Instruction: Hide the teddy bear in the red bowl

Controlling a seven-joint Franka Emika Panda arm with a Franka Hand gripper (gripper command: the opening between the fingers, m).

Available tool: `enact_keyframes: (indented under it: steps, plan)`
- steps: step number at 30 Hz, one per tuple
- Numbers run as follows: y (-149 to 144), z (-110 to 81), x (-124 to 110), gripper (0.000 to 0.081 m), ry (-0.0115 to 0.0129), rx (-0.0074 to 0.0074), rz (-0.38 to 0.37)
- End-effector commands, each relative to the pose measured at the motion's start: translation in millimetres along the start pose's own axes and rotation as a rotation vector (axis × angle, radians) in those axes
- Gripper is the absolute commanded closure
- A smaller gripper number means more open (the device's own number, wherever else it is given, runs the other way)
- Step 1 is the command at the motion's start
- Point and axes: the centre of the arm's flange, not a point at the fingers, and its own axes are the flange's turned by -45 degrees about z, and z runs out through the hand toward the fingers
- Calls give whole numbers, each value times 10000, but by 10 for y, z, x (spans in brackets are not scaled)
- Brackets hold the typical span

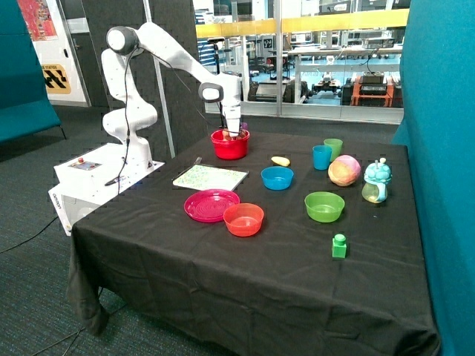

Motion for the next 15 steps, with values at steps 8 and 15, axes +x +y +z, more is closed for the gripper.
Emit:
enact_keyframes:
  steps: [8, 15]
  plan:
    - [75, 30, -43, 365, 6, -24, 102]
    - [51, 7, -16, 299, 6, -24, 7]
